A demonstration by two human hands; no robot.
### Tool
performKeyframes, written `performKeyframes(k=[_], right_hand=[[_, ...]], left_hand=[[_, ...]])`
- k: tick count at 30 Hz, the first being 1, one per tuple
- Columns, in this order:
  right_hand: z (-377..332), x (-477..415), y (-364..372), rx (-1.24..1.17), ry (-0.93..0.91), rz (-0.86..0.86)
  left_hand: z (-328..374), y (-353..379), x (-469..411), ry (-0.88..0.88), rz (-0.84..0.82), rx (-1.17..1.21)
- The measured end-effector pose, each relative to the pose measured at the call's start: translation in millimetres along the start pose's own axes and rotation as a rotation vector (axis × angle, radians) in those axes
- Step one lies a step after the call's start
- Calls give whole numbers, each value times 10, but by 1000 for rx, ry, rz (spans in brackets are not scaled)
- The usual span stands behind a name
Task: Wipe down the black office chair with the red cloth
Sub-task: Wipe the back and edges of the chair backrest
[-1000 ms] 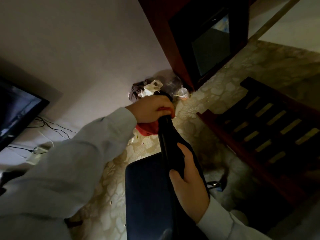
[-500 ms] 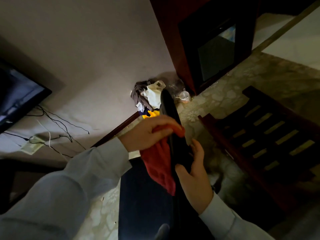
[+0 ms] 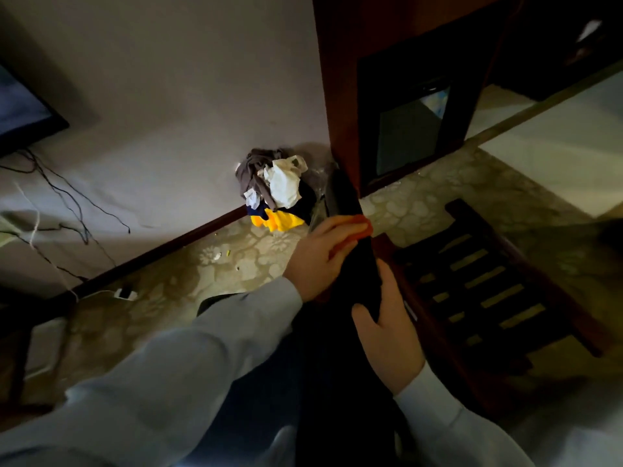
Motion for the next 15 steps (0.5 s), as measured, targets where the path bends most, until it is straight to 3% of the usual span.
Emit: performKeyframes(k=[5, 9, 11, 15], right_hand=[[-43, -9, 26, 209, 19, -26], [-108, -154, 15, 447, 33, -2], [-168, -309, 59, 567, 41, -40], [-265, -698, 153, 747, 92, -136]], left_hand=[[-23, 16, 431, 73, -32, 283], [-292, 3, 580, 25, -56, 402], [-571, -57, 589, -61, 65, 409], [-1277, -152, 486, -418, 303, 417]])
Point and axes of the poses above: each hand's wrist, its own x-axis away from the middle knuckle, its own y-axis out of the palm, z = x × y, the point moved 8 cm from there along -x, towards the middle knuckle, and after that the axes turned 1 degree about y, right-handed, at the moved point
